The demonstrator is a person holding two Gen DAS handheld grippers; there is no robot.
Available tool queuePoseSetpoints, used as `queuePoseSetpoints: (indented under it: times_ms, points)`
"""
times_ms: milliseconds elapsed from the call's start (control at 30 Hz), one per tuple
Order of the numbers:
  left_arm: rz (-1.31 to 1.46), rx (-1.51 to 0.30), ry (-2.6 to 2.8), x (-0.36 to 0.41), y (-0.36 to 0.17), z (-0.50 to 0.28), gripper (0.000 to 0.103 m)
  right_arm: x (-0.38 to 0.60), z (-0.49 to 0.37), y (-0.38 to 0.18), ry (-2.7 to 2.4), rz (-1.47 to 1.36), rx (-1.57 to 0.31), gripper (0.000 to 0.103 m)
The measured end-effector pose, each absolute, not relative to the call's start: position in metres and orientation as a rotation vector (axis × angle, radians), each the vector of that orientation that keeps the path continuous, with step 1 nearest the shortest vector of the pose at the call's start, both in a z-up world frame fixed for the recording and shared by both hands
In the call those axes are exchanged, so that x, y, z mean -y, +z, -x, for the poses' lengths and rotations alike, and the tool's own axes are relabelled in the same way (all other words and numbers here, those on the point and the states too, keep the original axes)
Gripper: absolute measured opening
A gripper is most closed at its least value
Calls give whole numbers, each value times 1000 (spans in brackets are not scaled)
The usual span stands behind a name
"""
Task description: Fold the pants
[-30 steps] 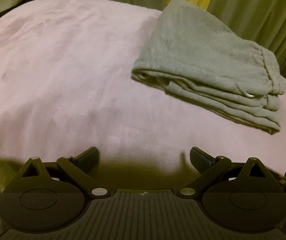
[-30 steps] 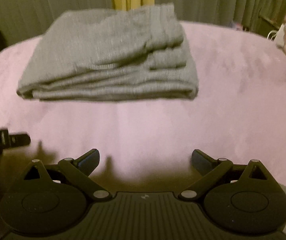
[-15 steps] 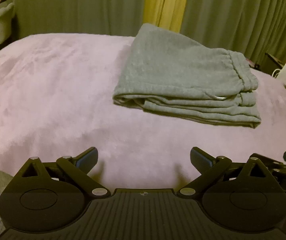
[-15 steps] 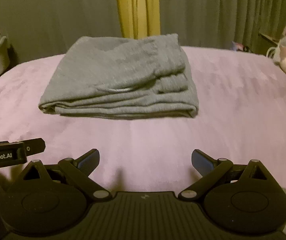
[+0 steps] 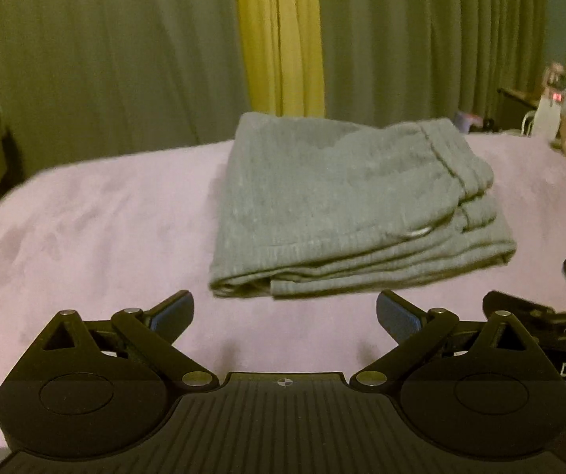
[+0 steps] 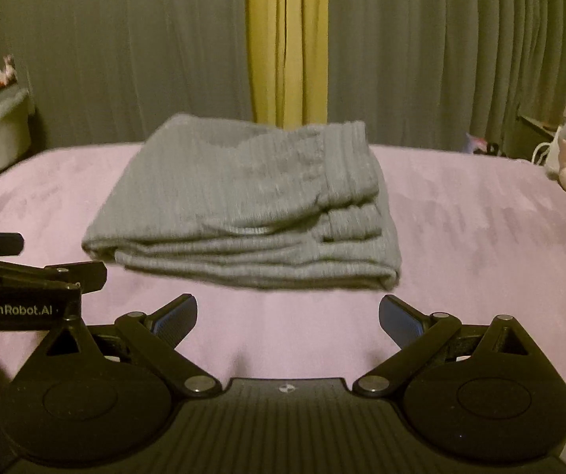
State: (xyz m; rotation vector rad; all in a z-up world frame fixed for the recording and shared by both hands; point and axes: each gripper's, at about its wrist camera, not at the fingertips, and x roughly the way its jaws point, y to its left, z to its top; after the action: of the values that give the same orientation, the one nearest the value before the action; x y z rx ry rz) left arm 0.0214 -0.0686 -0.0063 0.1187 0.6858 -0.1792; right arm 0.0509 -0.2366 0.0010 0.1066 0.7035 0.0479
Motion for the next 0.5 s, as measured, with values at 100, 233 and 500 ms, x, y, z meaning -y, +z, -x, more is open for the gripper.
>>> queuePoseSetpoints:
  times_ms: [100, 233, 500]
  points:
    - [-100, -713, -160, 66, -14, -30, 102, 240, -55, -1, 66, -136, -688, 99]
    - [-187, -741, -158, 76, -29, -34, 102, 245, -64, -6, 53, -166, -701, 99]
    - [-259, -780, -214, 91, -42, -33, 102, 251, -76, -16, 25, -198, -735, 99]
